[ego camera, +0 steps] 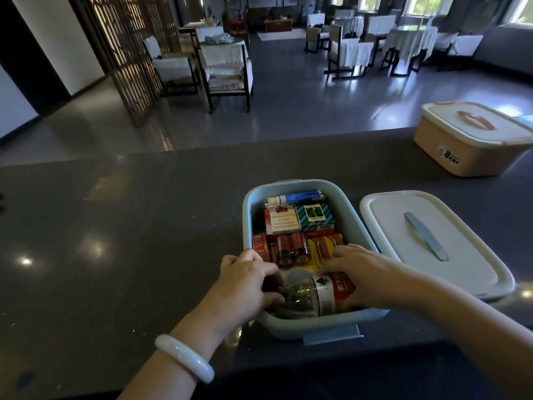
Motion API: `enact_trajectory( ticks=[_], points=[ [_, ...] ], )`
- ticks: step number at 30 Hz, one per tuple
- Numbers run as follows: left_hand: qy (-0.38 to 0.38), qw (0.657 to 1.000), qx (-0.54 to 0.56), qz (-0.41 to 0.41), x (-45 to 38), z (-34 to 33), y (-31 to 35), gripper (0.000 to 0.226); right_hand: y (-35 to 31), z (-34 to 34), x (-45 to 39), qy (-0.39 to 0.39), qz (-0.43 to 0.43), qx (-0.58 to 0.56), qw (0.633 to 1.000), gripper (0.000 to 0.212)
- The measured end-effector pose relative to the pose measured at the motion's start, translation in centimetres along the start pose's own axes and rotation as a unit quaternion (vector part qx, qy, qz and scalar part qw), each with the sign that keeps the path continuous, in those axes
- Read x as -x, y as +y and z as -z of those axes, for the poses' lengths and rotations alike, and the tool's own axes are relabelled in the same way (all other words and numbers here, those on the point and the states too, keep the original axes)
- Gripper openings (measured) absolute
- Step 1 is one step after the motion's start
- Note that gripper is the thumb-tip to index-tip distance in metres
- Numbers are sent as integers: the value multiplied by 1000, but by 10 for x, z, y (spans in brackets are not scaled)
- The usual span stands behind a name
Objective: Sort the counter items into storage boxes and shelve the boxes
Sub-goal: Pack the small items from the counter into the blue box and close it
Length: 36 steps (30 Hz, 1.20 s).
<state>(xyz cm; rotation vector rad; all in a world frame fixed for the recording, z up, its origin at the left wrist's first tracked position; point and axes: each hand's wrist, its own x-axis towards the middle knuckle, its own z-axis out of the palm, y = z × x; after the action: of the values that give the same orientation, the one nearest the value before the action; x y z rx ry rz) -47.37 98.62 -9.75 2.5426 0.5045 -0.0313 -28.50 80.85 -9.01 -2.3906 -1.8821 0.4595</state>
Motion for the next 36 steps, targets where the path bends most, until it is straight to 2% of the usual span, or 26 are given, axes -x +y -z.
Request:
enact_trajectory(
  ticks=[11,16,20,24,29,36],
  points=[
    [37,999,11,-17,3,-1,1,19,1,1,-1,8,-41,-56,998,61],
    [89,991,47,-84,4,6,4,14,1,14,-5,15,-79,-116,990,45],
    [158,978,100,-98,5,11,-2,22,-7,26,-19,46,-74,-127,988,35],
    [196,975,77,-62,6,20,-19,30,-29,37,-42,77,-51,-146,985,31],
    [187,982,40,6,12,35,-54,33,-69,48,-87,92,-3,-134,987,34],
    [207,975,41,76,31,73,-121,34,-129,52,-174,21,67,-101,992,42]
  ],
)
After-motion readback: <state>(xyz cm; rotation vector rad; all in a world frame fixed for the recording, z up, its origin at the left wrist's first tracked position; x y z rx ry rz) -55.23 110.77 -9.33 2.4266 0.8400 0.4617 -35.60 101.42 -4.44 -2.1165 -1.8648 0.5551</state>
